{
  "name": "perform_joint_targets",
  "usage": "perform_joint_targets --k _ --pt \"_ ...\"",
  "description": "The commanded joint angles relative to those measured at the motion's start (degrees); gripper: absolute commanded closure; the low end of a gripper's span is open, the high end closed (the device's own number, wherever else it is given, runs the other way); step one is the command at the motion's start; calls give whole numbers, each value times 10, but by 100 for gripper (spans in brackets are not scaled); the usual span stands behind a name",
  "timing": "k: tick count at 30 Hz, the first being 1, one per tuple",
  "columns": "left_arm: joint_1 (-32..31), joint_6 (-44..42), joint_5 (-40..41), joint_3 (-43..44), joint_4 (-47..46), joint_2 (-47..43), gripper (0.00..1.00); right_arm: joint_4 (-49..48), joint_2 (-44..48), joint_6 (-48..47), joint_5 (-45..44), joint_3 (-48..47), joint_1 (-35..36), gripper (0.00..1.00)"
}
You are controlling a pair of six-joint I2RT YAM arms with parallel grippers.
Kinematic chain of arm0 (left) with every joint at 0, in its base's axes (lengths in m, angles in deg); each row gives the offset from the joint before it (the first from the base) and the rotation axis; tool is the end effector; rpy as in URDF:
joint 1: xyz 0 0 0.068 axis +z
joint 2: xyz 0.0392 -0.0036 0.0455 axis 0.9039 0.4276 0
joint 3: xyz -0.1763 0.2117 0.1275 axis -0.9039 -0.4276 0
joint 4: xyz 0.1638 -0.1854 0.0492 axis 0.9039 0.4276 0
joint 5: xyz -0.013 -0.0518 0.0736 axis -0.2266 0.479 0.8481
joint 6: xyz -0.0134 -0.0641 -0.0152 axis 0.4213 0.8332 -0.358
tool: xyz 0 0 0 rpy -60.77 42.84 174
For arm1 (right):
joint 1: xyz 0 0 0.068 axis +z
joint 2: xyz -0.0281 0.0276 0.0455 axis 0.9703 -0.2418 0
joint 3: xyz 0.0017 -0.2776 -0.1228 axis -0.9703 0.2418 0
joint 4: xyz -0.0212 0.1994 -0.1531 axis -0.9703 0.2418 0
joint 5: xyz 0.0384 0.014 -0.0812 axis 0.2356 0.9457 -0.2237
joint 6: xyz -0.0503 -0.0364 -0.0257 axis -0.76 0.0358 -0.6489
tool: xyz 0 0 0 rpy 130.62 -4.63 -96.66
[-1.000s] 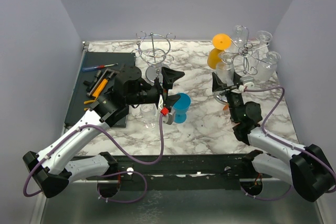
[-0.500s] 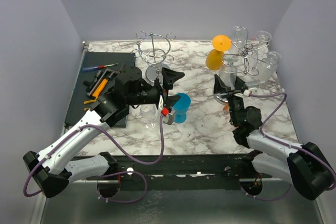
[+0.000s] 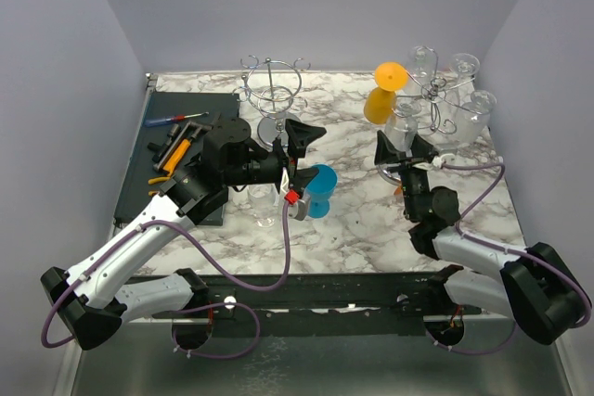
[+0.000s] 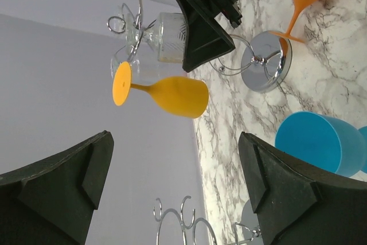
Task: Place the wine glass upside down on the wine glass rack
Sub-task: Turn the wine glass upside down at the wine rack.
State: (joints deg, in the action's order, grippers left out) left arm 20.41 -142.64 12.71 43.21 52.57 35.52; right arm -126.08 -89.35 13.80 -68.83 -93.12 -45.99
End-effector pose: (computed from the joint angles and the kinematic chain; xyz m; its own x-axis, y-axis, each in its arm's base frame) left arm 0.1368 -0.1762 0.4265 0.8946 0.2340 -0.3808 0.4112 -0.0973 0.9063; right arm 0.1851 0.0853 0.2968 0.3820 0.2733 -0.8828 -0.2159 0.9552 0.2023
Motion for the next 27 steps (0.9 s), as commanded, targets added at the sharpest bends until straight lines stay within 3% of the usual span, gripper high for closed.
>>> perform_joint_targets --k 1,8,13,20,24,27 --pt "-1 -6 8 -4 -10 -5 1 50 19 12 -20 -13 1 16" --pt "-1 -5 7 -3 -10 -5 1 139 79 10 -14 -19 1 0" --pt "-1 -3 8 -3 -11 -4 1 268 151 43 -10 -36 1 0" --pt "-1 80 25 8 -14 4 1 628 270 130 61 -136 2 0" --pt "-1 180 55 27 -26 20 1 835 248 148 122 -251 2 0" --pt "-1 205 64 28 -30 23 1 939 221 147 161 -339 1 0"
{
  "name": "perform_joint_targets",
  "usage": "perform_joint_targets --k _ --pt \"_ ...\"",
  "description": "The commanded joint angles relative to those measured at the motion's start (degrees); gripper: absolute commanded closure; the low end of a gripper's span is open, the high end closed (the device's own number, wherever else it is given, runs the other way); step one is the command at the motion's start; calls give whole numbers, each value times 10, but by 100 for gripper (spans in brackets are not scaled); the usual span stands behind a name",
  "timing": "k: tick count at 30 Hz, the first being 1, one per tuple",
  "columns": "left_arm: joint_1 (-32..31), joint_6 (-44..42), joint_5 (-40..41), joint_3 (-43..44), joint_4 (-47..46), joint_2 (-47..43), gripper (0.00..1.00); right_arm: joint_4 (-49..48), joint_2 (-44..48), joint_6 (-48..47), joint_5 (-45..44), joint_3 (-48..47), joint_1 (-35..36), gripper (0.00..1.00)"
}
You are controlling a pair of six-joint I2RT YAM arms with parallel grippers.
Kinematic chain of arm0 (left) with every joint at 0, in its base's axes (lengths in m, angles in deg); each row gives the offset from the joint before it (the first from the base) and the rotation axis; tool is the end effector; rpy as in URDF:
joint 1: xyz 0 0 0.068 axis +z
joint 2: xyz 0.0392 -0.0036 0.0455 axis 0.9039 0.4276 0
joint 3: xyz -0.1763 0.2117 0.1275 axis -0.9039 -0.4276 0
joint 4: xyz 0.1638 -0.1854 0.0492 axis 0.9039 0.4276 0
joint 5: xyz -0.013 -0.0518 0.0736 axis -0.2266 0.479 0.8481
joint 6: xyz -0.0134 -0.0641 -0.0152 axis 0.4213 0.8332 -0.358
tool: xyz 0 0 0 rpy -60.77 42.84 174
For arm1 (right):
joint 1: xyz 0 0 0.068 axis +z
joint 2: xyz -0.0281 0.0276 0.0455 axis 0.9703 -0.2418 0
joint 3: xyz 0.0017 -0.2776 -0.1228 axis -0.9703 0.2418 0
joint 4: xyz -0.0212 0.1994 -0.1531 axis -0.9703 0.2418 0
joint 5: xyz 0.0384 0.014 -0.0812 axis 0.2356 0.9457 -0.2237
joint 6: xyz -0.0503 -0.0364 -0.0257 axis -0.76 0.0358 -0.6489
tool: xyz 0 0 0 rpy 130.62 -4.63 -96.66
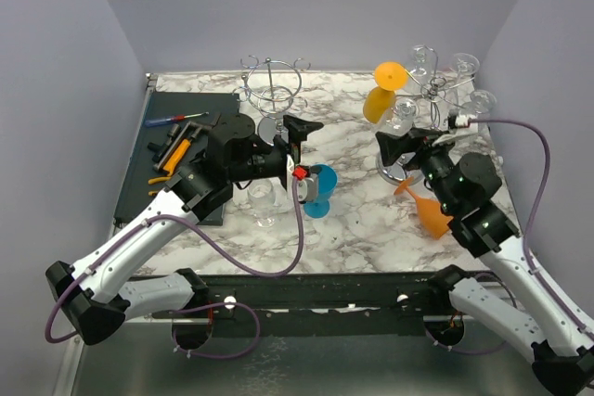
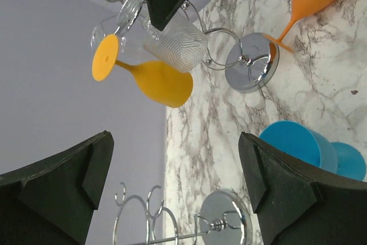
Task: Place the wine glass upside down on the wine glass rack
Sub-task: Turn the wine glass upside down at the wine rack, then adjust the wine rack at the center of the board.
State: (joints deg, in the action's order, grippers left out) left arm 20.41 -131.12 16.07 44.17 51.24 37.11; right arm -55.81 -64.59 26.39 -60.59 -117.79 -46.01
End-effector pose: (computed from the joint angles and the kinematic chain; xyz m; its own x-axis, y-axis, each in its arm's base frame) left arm 0.1459 -0.1813 0.4289 0.7885 0.2944 -0.5400 0.5690 -0.0161 0.8222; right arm 0.1397 0.0675 0.3762 0.0078 0.3036 -0.9528 -0.3179 0.9041 0.2855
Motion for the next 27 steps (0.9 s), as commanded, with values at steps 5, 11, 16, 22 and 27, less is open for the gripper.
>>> perform_joint_targets --k 5,11,16,22,27 --pt "-2 113 29 27 -18 6 1 366 -91 5 114 -257 1 0" --pt "-1 126 25 34 -18 0 1 420 -173 -23 85 -428 2 0" --pt "-1 158 30 39 -17 -2 1 474 -317 -65 -4 -584 0 10" --pt "-2 174 38 32 -17 -13 1 454 -415 -119 -5 -695 -87 28" --pt "-1 180 32 37 -12 -14 2 457 -433 -135 108 -698 -198 41"
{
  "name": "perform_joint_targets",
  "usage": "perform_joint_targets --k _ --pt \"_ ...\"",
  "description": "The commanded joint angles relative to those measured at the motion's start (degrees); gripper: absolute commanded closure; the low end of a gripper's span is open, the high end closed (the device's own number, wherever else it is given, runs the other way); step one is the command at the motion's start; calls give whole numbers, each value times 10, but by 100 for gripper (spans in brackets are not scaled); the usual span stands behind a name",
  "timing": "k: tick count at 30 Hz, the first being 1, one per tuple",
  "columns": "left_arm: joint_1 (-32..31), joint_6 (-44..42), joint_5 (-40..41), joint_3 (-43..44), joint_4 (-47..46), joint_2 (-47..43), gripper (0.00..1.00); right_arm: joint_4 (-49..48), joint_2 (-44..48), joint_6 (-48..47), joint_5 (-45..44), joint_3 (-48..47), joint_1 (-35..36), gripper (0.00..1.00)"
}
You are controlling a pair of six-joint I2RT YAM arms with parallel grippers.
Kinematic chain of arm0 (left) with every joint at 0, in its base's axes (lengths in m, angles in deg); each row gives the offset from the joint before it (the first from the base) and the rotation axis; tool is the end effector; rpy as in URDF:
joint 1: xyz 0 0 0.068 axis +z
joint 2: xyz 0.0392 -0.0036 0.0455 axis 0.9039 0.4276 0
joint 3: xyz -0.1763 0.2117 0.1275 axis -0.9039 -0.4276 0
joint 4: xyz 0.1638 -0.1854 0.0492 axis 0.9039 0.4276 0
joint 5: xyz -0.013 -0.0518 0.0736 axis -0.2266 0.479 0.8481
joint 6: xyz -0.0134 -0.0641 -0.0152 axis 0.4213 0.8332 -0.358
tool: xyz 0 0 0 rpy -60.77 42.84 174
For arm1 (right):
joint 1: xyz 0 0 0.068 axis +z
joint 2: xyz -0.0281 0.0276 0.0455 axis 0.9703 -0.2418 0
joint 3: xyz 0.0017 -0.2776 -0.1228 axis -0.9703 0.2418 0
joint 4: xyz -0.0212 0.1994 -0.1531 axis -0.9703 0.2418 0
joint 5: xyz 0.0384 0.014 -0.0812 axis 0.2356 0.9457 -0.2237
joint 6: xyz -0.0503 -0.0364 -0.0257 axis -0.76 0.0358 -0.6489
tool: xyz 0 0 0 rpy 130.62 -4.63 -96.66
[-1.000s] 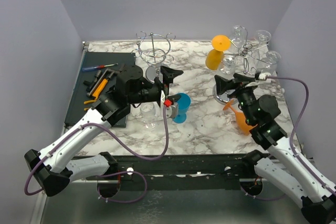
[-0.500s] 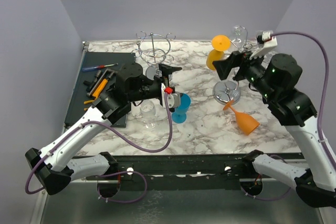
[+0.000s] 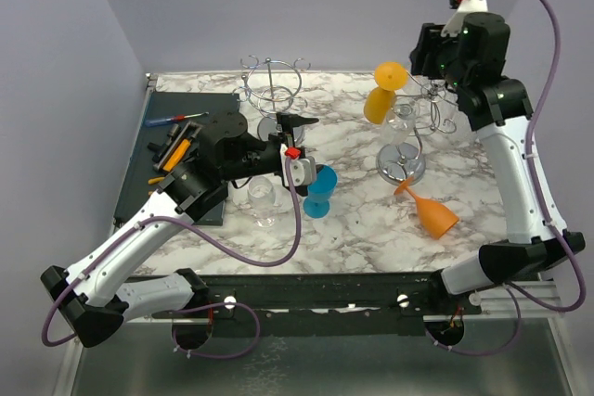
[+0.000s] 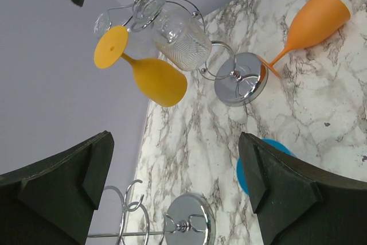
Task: Place the wine glass upside down on the wine glass rack
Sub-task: Adjust the wine rack at the center of the board.
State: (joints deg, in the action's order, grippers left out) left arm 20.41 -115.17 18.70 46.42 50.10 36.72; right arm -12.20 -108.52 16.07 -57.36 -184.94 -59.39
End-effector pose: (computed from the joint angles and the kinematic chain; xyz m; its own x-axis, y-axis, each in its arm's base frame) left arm 0.1452 -0.1777 0.4460 0.6278 0.2857 -0.7241 0.7245 0.1255 0.6777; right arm 0.2947 0.0792 0.5232 -0.2478 0.0169 -0.9687 -0.1140 0.9924 0.0465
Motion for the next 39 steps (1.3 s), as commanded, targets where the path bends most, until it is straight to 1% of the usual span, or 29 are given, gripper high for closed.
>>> perform_joint_targets --k 1,6,11,17,19,25,29,31,33,34,39 --pt "-1 20 4 15 1 -11 2 27 4 -34 86 -26 -80 41" --pt "-1 12 -2 12 5 -13 2 25 18 -29 140 17 -125 41" --pt "-1 -1 0 13 9 -15 2 -6 46 -31 197 77 -137 39" --pt "-1 -12 1 6 13 -20 2 -11 49 -45 229 99 -152 38" --pt "-1 -13 0 7 15 -20 2 -17 51 -67 240 107 -156 38" --pt "-1 -14 0 17 17 -13 2 -21 57 -80 240 129 -160 39" --pt "-2 -13 -3 21 19 -9 2 -37 71 -80 248 153 -162 45" --pt "-2 -12 -4 22 19 -8 2 -40 76 -82 244 163 -162 54" --pt "-2 -12 -3 21 20 -7 2 -46 81 -81 243 169 -163 67" --pt "-2 -11 -3 22 20 -6 2 -49 83 -81 244 171 -163 70" --pt "-4 -10 -4 25 20 -3 2 -61 78 -76 247 169 -162 76"
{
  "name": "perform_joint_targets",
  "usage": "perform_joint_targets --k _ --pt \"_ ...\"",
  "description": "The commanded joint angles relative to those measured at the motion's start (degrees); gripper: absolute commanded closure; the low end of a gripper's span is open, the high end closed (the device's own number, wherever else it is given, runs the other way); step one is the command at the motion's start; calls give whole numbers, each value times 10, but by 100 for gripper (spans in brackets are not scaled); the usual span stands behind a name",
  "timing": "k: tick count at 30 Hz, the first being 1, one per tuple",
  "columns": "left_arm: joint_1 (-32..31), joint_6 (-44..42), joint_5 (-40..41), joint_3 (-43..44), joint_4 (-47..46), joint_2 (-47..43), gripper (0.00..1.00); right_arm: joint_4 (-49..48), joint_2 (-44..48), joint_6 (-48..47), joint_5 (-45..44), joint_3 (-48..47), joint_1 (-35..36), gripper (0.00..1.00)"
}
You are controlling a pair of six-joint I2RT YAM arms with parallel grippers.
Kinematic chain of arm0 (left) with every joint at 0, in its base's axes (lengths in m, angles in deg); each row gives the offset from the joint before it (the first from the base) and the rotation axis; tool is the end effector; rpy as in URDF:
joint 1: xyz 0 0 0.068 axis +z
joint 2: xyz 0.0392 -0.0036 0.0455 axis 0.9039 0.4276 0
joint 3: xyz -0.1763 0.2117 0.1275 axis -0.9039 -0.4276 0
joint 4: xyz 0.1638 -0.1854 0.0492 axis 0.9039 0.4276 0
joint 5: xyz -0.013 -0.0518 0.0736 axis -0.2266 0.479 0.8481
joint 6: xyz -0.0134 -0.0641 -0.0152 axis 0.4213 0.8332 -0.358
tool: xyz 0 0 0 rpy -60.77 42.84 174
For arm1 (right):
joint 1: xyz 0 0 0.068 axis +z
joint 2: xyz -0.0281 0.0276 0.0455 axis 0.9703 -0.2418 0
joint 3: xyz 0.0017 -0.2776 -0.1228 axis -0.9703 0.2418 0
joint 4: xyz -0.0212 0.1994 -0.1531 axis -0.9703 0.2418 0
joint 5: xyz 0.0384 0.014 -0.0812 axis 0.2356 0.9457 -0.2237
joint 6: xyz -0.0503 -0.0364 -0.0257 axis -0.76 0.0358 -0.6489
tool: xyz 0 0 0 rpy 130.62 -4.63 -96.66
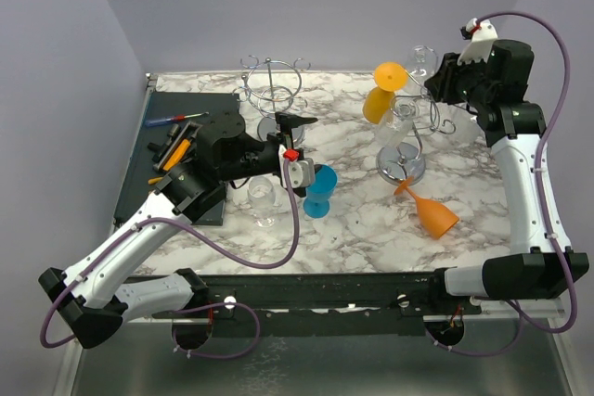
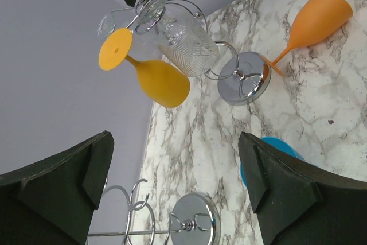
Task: Place the wine glass upside down on the wine glass rack
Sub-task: Adjust the wine rack at the center of the board.
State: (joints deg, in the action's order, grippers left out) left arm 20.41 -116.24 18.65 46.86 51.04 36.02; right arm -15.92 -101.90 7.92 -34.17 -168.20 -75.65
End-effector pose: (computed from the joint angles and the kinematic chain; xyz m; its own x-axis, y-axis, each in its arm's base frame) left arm 0.1417 -0.1743 0.4492 0.6432 0.2856 -0.7105 0.7111 0.1213 0.6925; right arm 0.2889 0.0149 0.4683 -0.3405 -0.0545 -0.9387 -0.2524 0.9670 0.0355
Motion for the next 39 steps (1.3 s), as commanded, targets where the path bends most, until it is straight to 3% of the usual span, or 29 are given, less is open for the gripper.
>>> perform_joint_targets --k 1,6,11,23,31,34,37,39 --pt "-4 1 -3 22 11 4 2 -29 10 5 16 2 1 77" --pt "-6 -5 -2 19 12 2 2 -71 16 6 35 13 0 92" --pt "-7 -10 -2 19 12 3 2 -85 14 18 43 9 0 99" --pt "-8 -13 -7 21 12 5 2 -142 63 171 -34 74 1 100" --pt "-11 -14 -5 28 12 7 2 -106 43 185 -112 45 14 100" --pt "-11 -15 -2 29 12 6 2 -106 39 172 -82 42 16 99" --pt "-11 -17 -1 28 12 5 2 -110 44 140 -34 41 16 82" --pt "-12 -17 0 28 12 4 2 -104 50 108 -10 35 17 77"
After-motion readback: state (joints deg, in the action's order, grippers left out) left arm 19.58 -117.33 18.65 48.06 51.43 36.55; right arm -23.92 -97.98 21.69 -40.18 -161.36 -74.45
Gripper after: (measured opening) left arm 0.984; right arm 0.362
